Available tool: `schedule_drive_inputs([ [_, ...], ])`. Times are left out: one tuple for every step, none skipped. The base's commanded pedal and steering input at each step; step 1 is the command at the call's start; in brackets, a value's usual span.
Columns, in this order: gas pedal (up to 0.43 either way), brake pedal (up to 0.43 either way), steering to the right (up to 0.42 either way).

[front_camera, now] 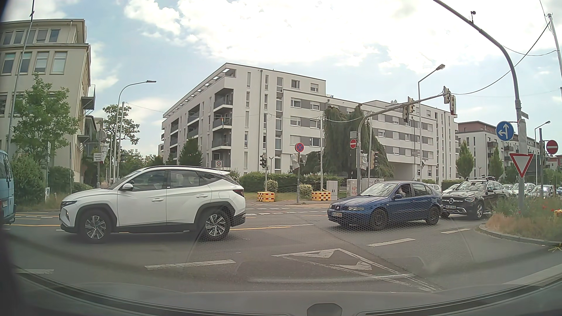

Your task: Follow the waypoints while adhering to traffic rules and regulations

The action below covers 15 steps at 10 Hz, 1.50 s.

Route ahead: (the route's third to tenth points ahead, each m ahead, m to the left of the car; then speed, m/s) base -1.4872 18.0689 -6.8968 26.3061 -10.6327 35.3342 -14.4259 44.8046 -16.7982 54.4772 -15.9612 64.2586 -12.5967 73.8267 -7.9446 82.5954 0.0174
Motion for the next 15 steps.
schedule_drive_inputs([
  [0.000,0.262,-0.883],
  [0.000,0.256,-0.883],
  [0.000,0.256,-0.883],
  [0.000,0.293,-0.883],
  [0.000,0.329,-0.883],
  [0.000,0.348,-0.882],
  [0.000,0.348,-0.882],
  [0.000,0.341,-0.882],
  [0.000,0.348,-0.881],
  [0.000,0.341,-0.881],
  [0.000,0.348,-0.881],
  [0.000,0.348,-0.881],
  [0.000,0.348,-0.881],
  [0.000,0.348,-0.881],
  [0.000,0.348,-0.881],
])
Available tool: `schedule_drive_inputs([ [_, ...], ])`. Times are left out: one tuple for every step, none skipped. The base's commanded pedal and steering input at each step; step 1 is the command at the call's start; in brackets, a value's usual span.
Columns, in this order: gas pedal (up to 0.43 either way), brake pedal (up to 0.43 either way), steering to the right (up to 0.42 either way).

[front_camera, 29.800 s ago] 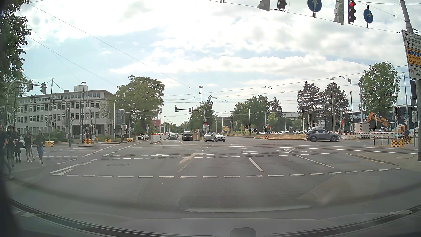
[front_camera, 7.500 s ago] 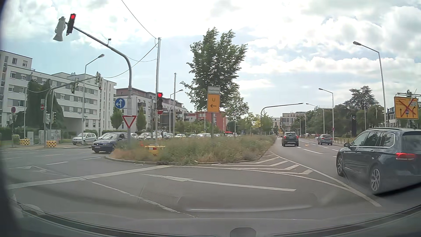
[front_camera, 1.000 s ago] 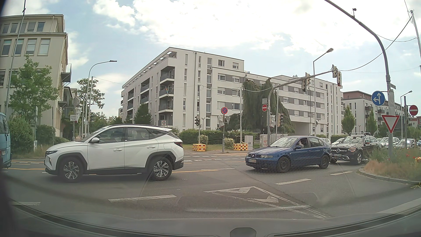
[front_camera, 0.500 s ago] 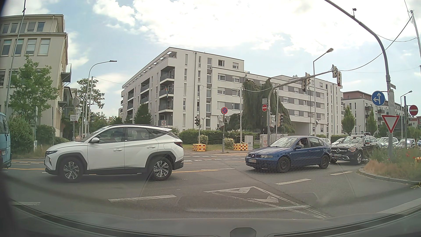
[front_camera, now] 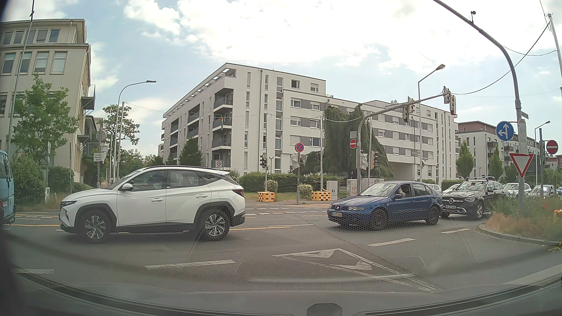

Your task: Follow the waypoints while adhering to traffic rules and regulations

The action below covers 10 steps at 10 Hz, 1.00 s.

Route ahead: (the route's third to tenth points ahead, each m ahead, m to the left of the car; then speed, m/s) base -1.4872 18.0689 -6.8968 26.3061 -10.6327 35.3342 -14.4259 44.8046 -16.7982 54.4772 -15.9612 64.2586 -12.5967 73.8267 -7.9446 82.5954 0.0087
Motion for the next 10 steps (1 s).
schedule_drive_inputs([
  [0.000,0.348,-0.881],
  [0.000,0.348,-0.881],
  [0.000,0.348,-0.881],
  [0.000,0.348,-0.881],
  [0.000,0.341,-0.881],
  [0.000,0.341,-0.881],
  [0.000,0.341,-0.881],
  [0.000,0.341,-0.881],
  [0.000,0.341,-0.881],
  [0.000,0.341,-0.881],
])
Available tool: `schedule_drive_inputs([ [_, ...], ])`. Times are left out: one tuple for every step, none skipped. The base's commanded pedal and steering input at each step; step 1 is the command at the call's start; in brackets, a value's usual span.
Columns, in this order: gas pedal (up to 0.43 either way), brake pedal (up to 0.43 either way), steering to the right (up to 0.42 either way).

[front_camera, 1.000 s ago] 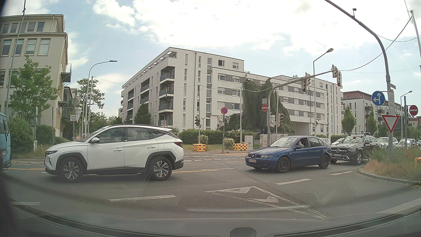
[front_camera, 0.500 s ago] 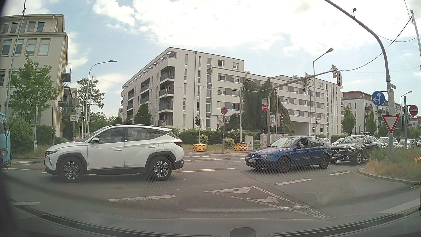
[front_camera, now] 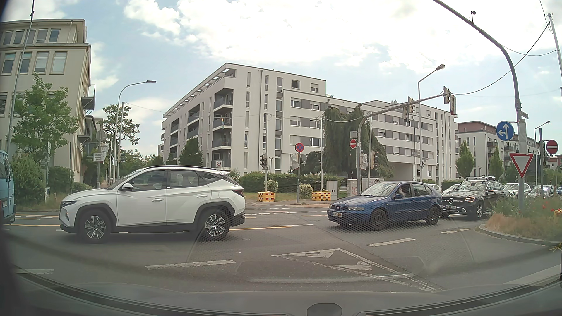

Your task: Follow the waypoints while adhering to traffic rules and regulations

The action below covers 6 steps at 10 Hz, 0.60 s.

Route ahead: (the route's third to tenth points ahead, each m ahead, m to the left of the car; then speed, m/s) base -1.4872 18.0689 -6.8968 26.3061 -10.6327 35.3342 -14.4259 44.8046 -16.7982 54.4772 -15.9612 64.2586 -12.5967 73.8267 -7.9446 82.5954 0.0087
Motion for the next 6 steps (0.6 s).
schedule_drive_inputs([
  [0.000,0.341,-0.881],
  [0.000,0.341,-0.881],
  [0.000,0.341,-0.881],
  [0.000,0.341,-0.881],
  [0.000,0.341,-0.881],
  [0.000,0.341,-0.881],
])
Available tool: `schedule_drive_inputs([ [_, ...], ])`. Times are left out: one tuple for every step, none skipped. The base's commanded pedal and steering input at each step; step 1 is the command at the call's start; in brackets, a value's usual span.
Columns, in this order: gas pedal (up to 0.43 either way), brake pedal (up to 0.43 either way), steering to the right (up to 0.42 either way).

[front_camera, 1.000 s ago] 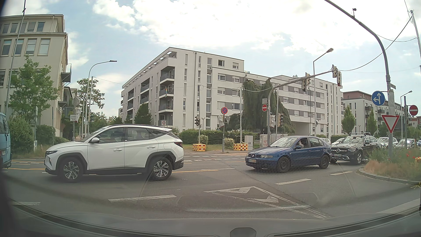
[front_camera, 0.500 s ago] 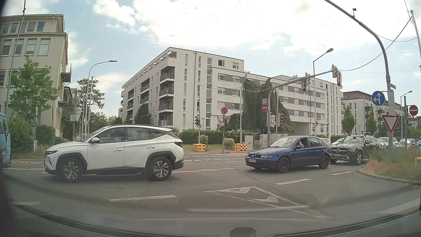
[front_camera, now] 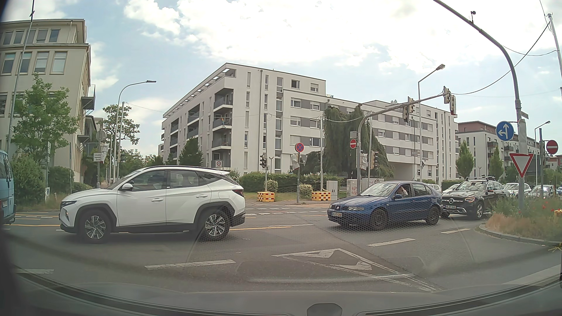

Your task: Follow the waypoints while adhering to traffic rules and regulations

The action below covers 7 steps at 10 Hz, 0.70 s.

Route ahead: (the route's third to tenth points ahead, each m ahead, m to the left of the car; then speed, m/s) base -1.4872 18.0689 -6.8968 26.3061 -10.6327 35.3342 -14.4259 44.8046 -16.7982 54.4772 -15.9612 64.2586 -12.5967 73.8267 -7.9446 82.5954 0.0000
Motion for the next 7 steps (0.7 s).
schedule_drive_inputs([
  [0.000,0.341,-0.882],
  [0.000,0.341,-0.881],
  [0.000,0.341,-0.881],
  [0.000,0.341,-0.881],
  [0.000,0.341,-0.882],
  [0.000,0.341,-0.881],
  [0.000,0.341,-0.881],
])
